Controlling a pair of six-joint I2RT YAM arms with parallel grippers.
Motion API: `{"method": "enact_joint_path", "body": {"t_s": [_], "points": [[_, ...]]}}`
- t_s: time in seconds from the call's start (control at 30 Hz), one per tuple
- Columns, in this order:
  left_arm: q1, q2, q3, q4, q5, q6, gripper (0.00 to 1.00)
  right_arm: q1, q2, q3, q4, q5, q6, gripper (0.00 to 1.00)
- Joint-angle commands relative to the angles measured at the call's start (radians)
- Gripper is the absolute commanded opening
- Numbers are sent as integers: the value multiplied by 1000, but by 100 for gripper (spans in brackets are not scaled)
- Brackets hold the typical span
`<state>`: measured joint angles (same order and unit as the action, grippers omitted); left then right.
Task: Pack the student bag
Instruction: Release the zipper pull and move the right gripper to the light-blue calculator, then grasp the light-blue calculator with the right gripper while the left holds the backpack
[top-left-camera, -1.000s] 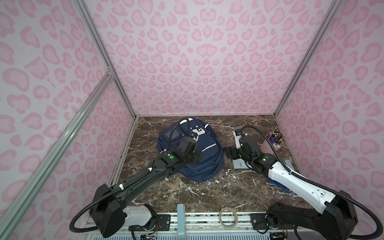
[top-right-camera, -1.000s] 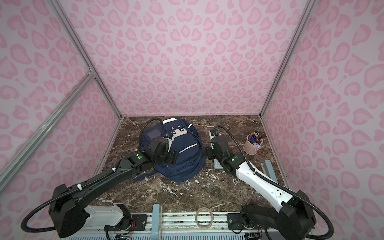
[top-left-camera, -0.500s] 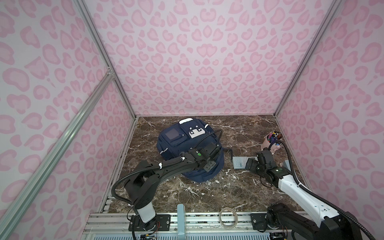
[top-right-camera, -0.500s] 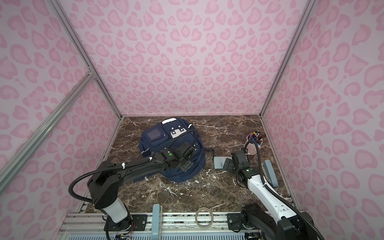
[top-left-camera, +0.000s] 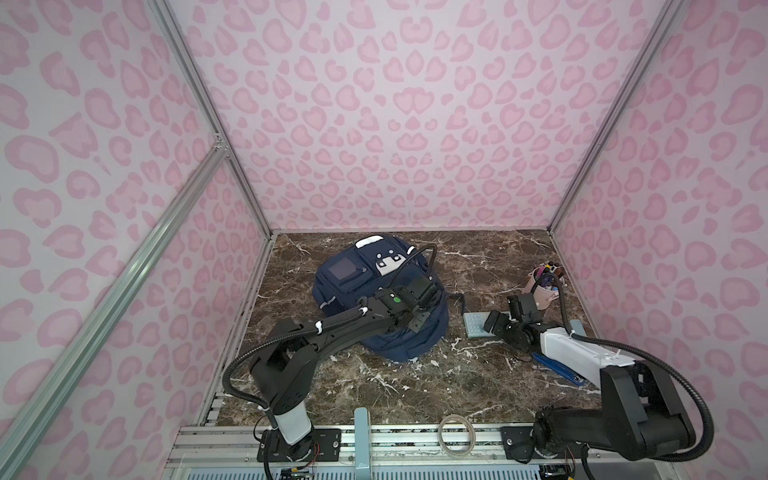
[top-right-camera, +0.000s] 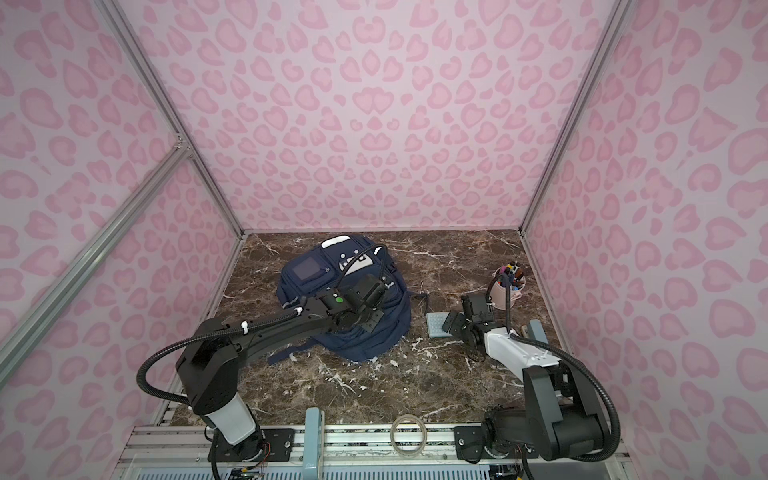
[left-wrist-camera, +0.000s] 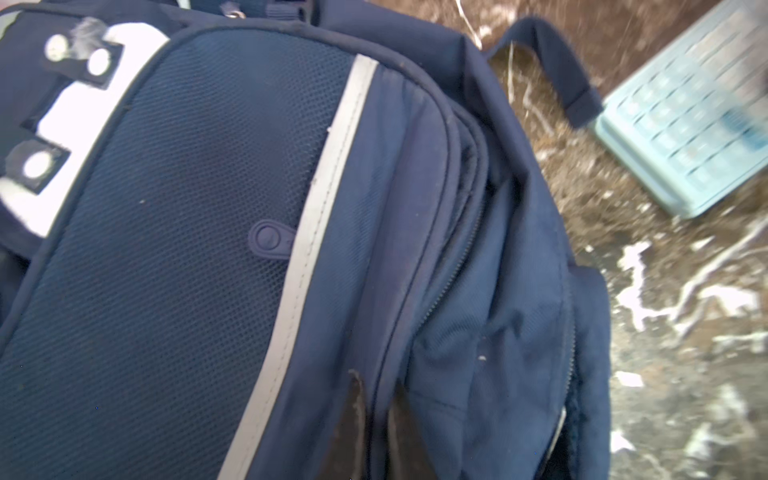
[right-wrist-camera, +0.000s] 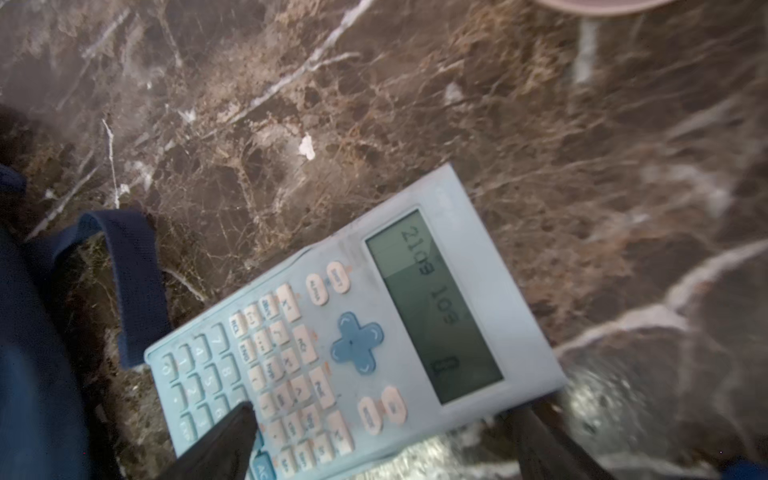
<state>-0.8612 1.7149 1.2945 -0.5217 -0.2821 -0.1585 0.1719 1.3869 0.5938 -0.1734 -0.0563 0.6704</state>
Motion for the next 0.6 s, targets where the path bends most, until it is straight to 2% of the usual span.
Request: {"method": "enact_joint_path", "body": {"t_s": [0.0,0.2,0.37,0.47,0.57], "points": [[16,-35,-12,33,51,-130,3,-2,88,43,82,-14,-12,98],[39,-70,-31,20,61,-224,3,-1,275,253,-33,11,-94,98],[84,-78,-69,117,217,-284,3,60,364,393,-163,79,-155,98],[106,-81,-79,151,268,-313,3,109,400,440,-222,141,-154,98],[134,-81,-89,170,306,-342,3,120,447,470,-256,140,-142,98]]}}
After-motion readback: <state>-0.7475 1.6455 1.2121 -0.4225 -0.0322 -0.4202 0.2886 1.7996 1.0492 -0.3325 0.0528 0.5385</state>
